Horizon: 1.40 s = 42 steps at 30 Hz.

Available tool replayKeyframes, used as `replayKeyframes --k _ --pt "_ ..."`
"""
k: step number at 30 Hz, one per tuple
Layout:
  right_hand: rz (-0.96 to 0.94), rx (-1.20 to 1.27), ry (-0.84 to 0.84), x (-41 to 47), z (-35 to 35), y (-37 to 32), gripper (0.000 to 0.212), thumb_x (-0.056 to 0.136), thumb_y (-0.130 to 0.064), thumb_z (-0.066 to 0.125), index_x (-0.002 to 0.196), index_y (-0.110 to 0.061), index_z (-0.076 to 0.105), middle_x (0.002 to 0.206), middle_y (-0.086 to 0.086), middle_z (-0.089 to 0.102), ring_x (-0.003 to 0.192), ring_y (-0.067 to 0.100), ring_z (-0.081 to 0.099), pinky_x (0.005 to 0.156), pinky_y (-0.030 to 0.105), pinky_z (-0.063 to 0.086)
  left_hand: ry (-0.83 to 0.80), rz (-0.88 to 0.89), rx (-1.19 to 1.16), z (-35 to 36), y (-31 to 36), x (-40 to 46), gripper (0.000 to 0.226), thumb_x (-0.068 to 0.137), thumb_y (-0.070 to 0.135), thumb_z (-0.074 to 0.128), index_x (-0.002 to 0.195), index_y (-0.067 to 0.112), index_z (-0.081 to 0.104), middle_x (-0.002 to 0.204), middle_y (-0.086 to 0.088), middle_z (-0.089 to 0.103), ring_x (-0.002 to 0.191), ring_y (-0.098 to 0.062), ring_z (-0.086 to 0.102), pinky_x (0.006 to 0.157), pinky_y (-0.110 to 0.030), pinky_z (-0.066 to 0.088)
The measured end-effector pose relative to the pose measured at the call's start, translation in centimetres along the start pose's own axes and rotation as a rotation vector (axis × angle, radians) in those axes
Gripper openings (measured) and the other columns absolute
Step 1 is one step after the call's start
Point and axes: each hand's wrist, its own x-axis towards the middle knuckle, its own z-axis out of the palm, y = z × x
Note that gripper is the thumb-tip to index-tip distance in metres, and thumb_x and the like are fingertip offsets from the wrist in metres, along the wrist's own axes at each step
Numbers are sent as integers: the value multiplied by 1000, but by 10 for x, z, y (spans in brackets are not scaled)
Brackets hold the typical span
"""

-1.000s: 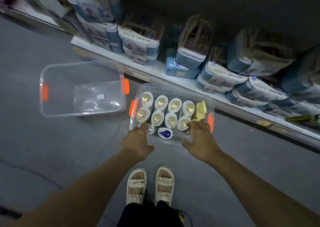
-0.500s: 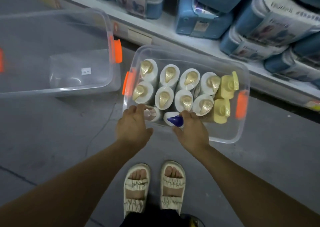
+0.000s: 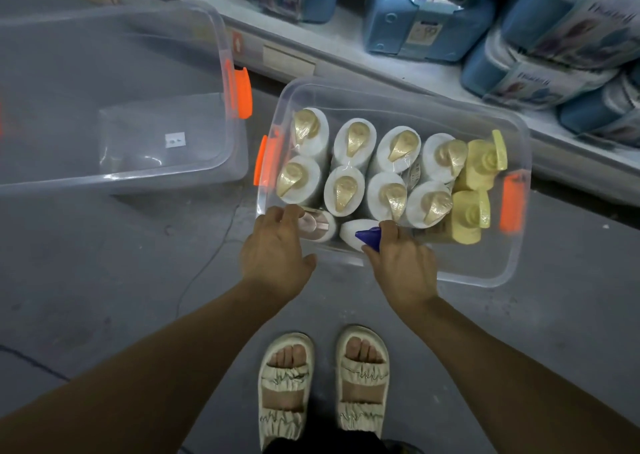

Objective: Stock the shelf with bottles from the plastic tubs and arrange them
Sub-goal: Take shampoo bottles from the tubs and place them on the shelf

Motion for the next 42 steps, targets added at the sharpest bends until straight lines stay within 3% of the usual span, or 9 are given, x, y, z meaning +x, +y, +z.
replayKeyframes --k 7,13,16,22,26,30,35,38,42 --pt "-83 85 145 -13 -49 6 50 54 -28 91 85 0 62 64 13 66 47 29 63 37 25 42 -41 27 -29 -14 9 -9 64 79 29 75 133 20 41 135 -2 44 122 -22 43 94 -37 47" --pt "-12 384 190 3 -120 9 45 91 -39 55 117 -3 51 97 15 63 83 31 61 68 35 46 -43 121 -125 -40 26 -12 73 72 27 81 134 20 42 133 0 49 119 -20 47 94 -36 46" --pt "-3 476 185 24 -157 13 30 95 -37 50 104 -8 49 83 1 53 67 13 48 58 20 28 -58 145 -187 -52 33 -10 82 68 33 84 137 22 41 135 2 50 119 -17 49 93 -31 43" --pt "-99 561 12 56 -195 -6 27 98 -40 41 87 -17 47 70 -11 46 63 1 43 51 4 31 -142 99 -555 -76 34 -8 83 55 31 90 124 27 44 109 12 63 98 -9 62 83 -29 52" --pt "-133 688 -59 68 -184 -43 31 98 -41 43 71 -25 46 68 -9 49 61 3 44 56 12 32 -114 -3 -611 -82 11 -13 79 49 31 93 115 27 48 99 12 66 87 -5 63 76 -28 54" --pt "-10 1048 -209 63 -146 -62 35 100 -41 37 91 -16 60 87 2 65 80 17 62 79 37 52 -77 -135 -649 -78 -26 -21 79 48 28 93 113 27 49 102 8 66 90 -12 64 79 -35 55" --pt "-166 317 -314 46 -70 -58 26 91 -28 58 110 -9 61 110 9 64 102 26 57 85 36 45 32 -277 -718 -66 -65 -25 80 47 29 92 115 21 50 101 4 67 89 -16 65 73 -33 54" --pt "-329 -136 -147 41 -32 -61 28 75 -32 73 88 -8 67 94 10 65 95 31 55 78 38 40 76 -301 -747 -57 -79 -22 81 39 37 90 110 20 54 96 4 69 85 -17 67 76 -41 58" --pt "-376 -254 16 44 2 -70 29 54 -21 82 70 -3 66 76 13 63 81 35 57 79 42 30 129 -322 -789 -42 -87 -23 73 51 21 91 110 19 49 95 6 66 85 -14 64 73 -34 56"
